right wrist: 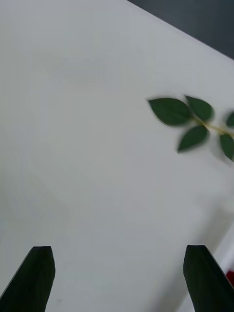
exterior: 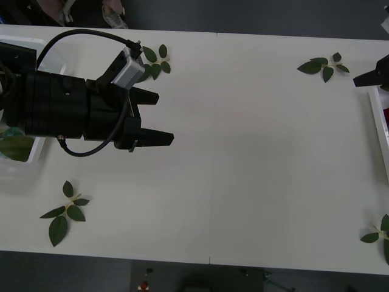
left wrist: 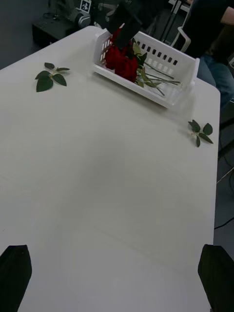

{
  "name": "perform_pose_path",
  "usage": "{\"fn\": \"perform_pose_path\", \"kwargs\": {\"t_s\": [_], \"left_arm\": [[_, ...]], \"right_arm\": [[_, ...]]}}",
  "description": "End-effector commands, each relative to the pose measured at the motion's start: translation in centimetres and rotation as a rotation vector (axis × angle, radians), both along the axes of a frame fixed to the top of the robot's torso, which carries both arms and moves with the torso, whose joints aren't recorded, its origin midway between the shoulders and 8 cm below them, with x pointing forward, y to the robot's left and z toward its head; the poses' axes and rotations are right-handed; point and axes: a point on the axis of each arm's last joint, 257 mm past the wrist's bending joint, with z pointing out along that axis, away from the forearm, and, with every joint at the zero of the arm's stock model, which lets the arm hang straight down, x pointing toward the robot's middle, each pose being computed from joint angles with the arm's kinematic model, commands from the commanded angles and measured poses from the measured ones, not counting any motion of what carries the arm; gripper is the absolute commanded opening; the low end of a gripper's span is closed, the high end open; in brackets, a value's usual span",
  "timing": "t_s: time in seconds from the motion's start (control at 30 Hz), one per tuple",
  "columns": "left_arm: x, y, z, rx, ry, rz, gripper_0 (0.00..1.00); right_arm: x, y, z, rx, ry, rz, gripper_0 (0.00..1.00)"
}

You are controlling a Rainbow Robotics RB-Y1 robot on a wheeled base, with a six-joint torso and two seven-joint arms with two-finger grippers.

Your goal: Put the red flowers into the right box and the blue flowers into the left box

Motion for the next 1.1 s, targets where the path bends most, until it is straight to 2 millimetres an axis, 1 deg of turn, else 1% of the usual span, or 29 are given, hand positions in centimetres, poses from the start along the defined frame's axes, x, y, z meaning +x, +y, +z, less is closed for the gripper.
{"fn": "perform_pose_path", "kwargs": {"t_s": [0.03, 0.1, 0.13, 0.2, 0.23, 0.27, 0.37, 0.43, 0.5, 0.53, 0.63, 0.77, 0.87, 1.0, 1.1], "left_arm": [[-0.3, -0.1, 0.7, 0.016, -0.051, -0.022, 1.00], [-0.3, -0.1, 0.7, 0.016, -0.051, -0.022, 1.00], [-0.3, -0.1, 0.7, 0.016, -0.051, -0.022, 1.00], [-0.3, -0.1, 0.7, 0.016, -0.051, -0.022, 1.00], [-0.3, -0.1, 0.7, 0.016, -0.051, -0.022, 1.00], [-0.3, -0.1, 0.7, 0.016, -0.051, -0.022, 1.00], [-0.3, -0.1, 0.7, 0.016, -0.051, -0.022, 1.00], [-0.3, -0.1, 0.7, 0.016, -0.051, -0.022, 1.00], [-0.3, -0.1, 0.7, 0.016, -0.051, -0.022, 1.00], [-0.3, -0.1, 0.7, 0.016, -0.051, -0.022, 1.00], [-0.3, -0.1, 0.7, 0.016, -0.051, -0.022, 1.00], [-0.3, -0.1, 0.7, 0.016, -0.051, -0.022, 1.00], [-0.3, -0.1, 0.7, 0.016, -0.051, -0.022, 1.00], [-0.3, -0.1, 0.7, 0.016, -0.051, -0.022, 1.00], [-0.3, -0.1, 0.7, 0.016, -0.051, -0.022, 1.00]], "right_arm": [[-3.9, 4.3, 0.9, -0.013, -0.058, 0.237, 0.77], [-6.1, 7.3, 1.3, 0.016, -0.093, 0.351, 0.77], [-7.0, 8.4, 1.4, 0.029, -0.103, 0.387, 0.77], [-8.8, 9.8, 1.6, 0.075, -0.122, 0.436, 0.77], [-9.9, 10.9, 1.9, 0.110, -0.140, 0.468, 0.77], [-11.0, 11.7, 2.2, 0.138, -0.152, 0.497, 0.77], [-13.0, 12.7, 3.3, 0.217, -0.157, 0.516, 0.77], [-14.1, 13.2, 4.0, 0.274, -0.140, 0.509, 0.80], [-14.8, 13.6, 4.1, 0.292, -0.131, 0.518, 0.83], [-15.5, 14.3, 3.9, 0.301, -0.120, 0.537, 0.88], [-16.3, 15.2, 2.9, 0.312, -0.110, 0.561, 0.99], [-17.1, 16.5, 2.1, 0.329, -0.109, 0.602, 1.00], [-17.9, 17.4, 2.0, 0.352, -0.094, 0.641, 1.00], [-18.4, 17.8, 2.2, 0.360, -0.087, 0.669, 1.00], [-18.8, 18.2, 1.9, 0.374, -0.078, 0.682, 1.00]]}}
